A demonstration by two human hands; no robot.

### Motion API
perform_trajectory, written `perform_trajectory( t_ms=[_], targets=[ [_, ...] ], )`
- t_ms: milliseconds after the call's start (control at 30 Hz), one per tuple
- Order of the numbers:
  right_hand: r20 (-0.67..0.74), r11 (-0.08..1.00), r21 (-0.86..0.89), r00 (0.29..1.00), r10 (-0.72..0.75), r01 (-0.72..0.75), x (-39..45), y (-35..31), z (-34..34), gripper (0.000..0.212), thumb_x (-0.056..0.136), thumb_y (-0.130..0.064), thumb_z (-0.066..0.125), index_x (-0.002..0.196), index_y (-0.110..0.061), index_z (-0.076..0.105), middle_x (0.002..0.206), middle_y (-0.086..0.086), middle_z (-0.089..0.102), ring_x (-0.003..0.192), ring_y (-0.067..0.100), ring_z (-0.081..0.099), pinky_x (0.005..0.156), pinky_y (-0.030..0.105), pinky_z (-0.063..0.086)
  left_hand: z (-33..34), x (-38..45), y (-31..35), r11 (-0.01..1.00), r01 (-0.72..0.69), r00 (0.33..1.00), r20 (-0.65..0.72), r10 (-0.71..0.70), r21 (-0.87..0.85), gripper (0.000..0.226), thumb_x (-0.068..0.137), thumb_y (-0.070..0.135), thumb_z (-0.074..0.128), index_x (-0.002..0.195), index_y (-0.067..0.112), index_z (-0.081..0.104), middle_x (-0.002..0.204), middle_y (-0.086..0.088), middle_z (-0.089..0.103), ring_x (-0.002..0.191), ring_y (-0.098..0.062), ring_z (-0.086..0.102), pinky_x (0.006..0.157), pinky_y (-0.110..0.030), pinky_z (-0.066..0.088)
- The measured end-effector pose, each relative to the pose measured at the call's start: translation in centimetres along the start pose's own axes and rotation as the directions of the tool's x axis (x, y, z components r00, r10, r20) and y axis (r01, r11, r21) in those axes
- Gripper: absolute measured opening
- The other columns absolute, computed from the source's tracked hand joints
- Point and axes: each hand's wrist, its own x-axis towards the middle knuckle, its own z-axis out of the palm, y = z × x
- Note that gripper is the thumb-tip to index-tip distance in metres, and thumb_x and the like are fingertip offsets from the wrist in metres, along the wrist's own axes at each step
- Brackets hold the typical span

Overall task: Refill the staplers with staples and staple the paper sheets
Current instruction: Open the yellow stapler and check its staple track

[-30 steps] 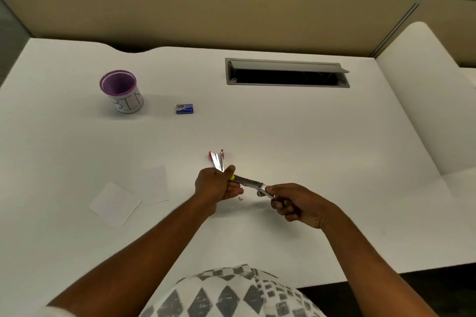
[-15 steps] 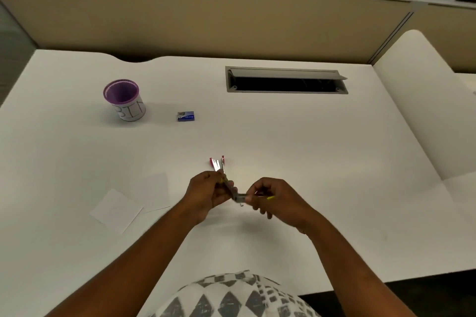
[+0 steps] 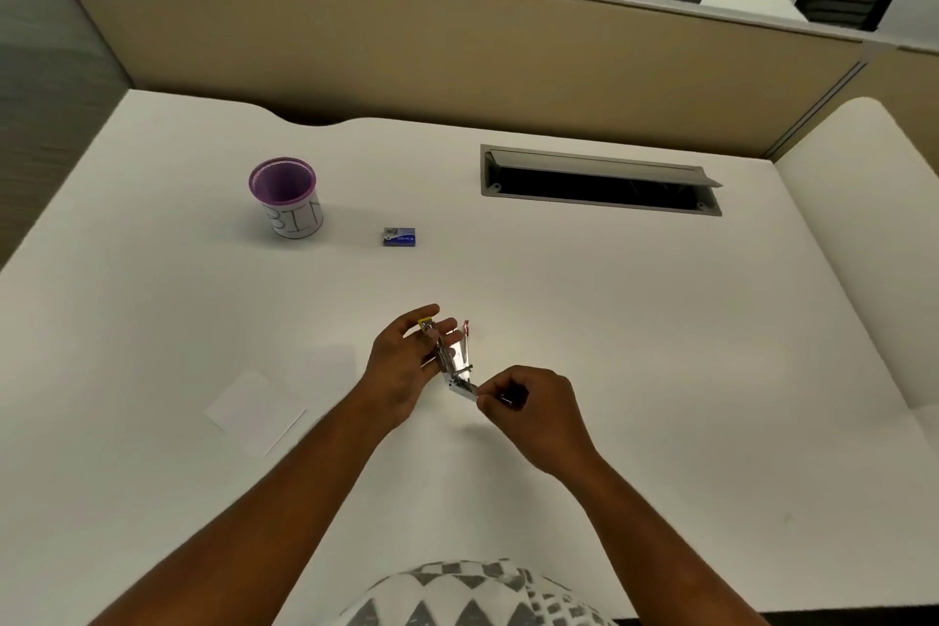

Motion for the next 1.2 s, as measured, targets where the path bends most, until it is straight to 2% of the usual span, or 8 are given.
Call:
perform_trajectory(
  t_ms=[133, 333, 433, 533, 700, 867, 1033, 1200],
  targets=[
    [-0.083, 0.994, -0.105, 0.996, -0.01, 0.001, 0.7, -0.4, 1.0, 0.009, 0.077, -0.026, 0.082, 0.083, -0.029, 0.076, 0.074, -0.017, 0.074, 0.07, 0.001, 0.069, 0.068, 0.023, 0.057, -0.1, 1.2, 0.9, 0.983, 0.023, 0.999, -0.027, -0.028, -0.183, 0.03, 0.099, -0.005, 0.052, 0.127, 0.005, 0.056, 0.118, -0.021, 0.067, 0.105, -0.034, 0.07, 0.082, -0.042, 0.058],
    [-0.231, 0.956, -0.292, 0.968, -0.102, 0.031, 3.1, -0.6, 0.4, 0.037, 0.082, -0.028, 0.08, 0.117, -0.033, 0.072, 0.092, -0.018, 0.079, 0.084, 0.008, 0.074, 0.081, 0.032, 0.059, 1.8, 3.5, 1.6, 0.967, 0.034, 0.998, -0.041, -0.046, -0.253, 0.031, 0.1, -0.009, 0.048, 0.129, 0.003, 0.051, 0.117, -0.023, 0.065, 0.103, -0.039, 0.069, 0.074, -0.043, 0.062],
    [-0.253, 0.954, -0.287, 0.953, -0.164, 0.088, 5.2, 0.0, -0.8, 0.039, 0.083, -0.025, 0.08, 0.122, -0.027, 0.073, 0.097, -0.012, 0.08, 0.088, 0.009, 0.075, 0.087, 0.03, 0.058, 3.0, 5.1, 2.4, 0.99, 0.016, 0.995, -0.1, -0.03, -0.141, 0.038, 0.1, -0.006, 0.047, 0.135, 0.008, 0.052, 0.121, -0.016, 0.065, 0.108, -0.027, 0.067, 0.101, -0.04, 0.051],
    [-0.317, 0.956, -0.287, 0.936, -0.151, 0.057, 7.5, 0.9, -1.7, 0.038, 0.085, -0.024, 0.079, 0.123, -0.026, 0.073, 0.103, -0.007, 0.08, 0.092, 0.011, 0.075, 0.088, 0.025, 0.055, 3.1, 6.2, 2.8, 0.965, -0.07, 0.985, -0.133, 0.107, 0.254, 0.044, 0.102, 0.001, 0.045, 0.143, 0.016, 0.047, 0.141, -0.006, 0.056, 0.124, -0.016, 0.055, 0.1, -0.023, 0.044],
    [-0.303, 0.966, -0.257, 0.951, -0.07, -0.011, 10.5, 2.2, -1.7, 0.037, 0.087, -0.018, 0.078, 0.123, -0.018, 0.073, 0.106, -0.002, 0.08, 0.1, 0.018, 0.074, 0.095, 0.034, 0.056, -0.6, 5.7, 0.9, 0.47, -0.259, 0.924, 0.076, 0.374, 0.844, 0.051, 0.1, 0.016, 0.056, 0.148, 0.014, 0.04, 0.156, -0.005, 0.039, 0.146, -0.021, 0.034, 0.118, -0.027, 0.024],
    [-0.271, 0.931, -0.363, 0.961, -0.058, -0.046, 12.0, 2.5, -0.6, 0.027, 0.089, -0.016, 0.072, 0.116, -0.014, 0.075, 0.103, 0.006, 0.079, 0.097, 0.029, 0.072, 0.087, 0.04, 0.056, -5.3, 4.3, -1.9, 0.019, -0.248, 0.904, 0.224, 0.364, 0.969, 0.071, 0.098, 0.037, 0.056, 0.156, 0.009, 0.025, 0.169, -0.007, 0.007, 0.156, -0.026, -0.003, 0.126, -0.041, 0.0],
    [-0.257, 0.926, -0.375, 0.964, -0.068, -0.034, 11.9, 2.9, 0.4, 0.016, 0.092, -0.016, 0.066, 0.104, -0.018, 0.075, 0.094, 0.0, 0.077, 0.087, 0.025, 0.069, 0.079, 0.039, 0.054, -7.6, 2.6, -3.8, -0.181, -0.272, 0.883, 0.321, 0.344, 0.945, 0.078, 0.099, 0.047, 0.049, 0.159, 0.012, 0.015, 0.169, -0.003, -0.004, 0.154, -0.019, -0.013, 0.124, -0.037, -0.008],
    [-0.206, 0.895, -0.446, 0.973, -0.103, 0.001, 11.4, 3.7, 0.3, 0.014, 0.093, -0.017, 0.066, 0.105, -0.013, 0.073, 0.101, 0.004, 0.074, 0.094, 0.027, 0.067, 0.082, 0.036, 0.049, -8.8, 0.9, -5.1, -0.227, -0.259, 0.898, 0.32, 0.3, 0.939, 0.08, 0.099, 0.05, 0.045, 0.16, 0.013, 0.008, 0.169, -0.001, -0.009, 0.152, -0.016, -0.019, 0.123, -0.034, -0.012]
  ],
)
